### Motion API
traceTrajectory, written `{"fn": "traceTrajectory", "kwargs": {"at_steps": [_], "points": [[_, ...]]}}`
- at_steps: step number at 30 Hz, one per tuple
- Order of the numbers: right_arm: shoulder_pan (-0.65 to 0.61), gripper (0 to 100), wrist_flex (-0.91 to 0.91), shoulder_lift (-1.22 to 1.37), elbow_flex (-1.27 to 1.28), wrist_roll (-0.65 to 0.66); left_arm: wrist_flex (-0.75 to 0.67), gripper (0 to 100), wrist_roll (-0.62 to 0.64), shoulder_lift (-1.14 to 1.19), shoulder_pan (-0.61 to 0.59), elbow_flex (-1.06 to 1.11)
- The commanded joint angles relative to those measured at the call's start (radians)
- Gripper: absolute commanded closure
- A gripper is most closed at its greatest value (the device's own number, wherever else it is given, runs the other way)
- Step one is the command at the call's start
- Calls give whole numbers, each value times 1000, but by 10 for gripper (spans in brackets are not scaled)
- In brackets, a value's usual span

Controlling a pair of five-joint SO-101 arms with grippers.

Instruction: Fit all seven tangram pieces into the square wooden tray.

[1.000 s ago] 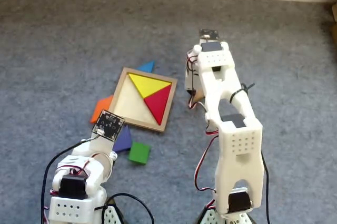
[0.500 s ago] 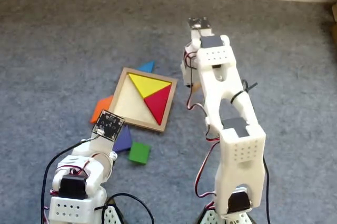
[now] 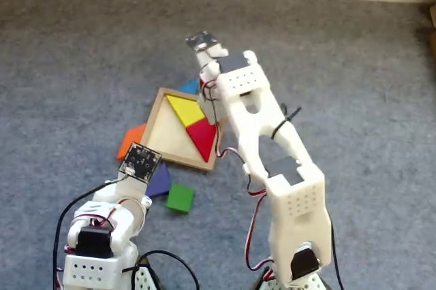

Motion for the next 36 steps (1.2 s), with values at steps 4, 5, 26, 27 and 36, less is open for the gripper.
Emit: {"fn": "traceTrajectory", "kwargs": {"at_steps": [4, 5, 26, 27, 36], "points": [[-102, 901, 44, -76, -53, 83, 5, 993, 6, -5, -4, 19], [-111, 901, 44, -74, -53, 89, 5, 993, 6, -5, -4, 19], [-213, 896, -18, -71, 77, 245, 5, 993, 6, -5, -4, 19], [-214, 896, -18, -71, 77, 245, 5, 993, 6, -5, -4, 19], [-214, 778, -12, -71, 77, 241, 5, 993, 6, -5, -4, 19]]}}
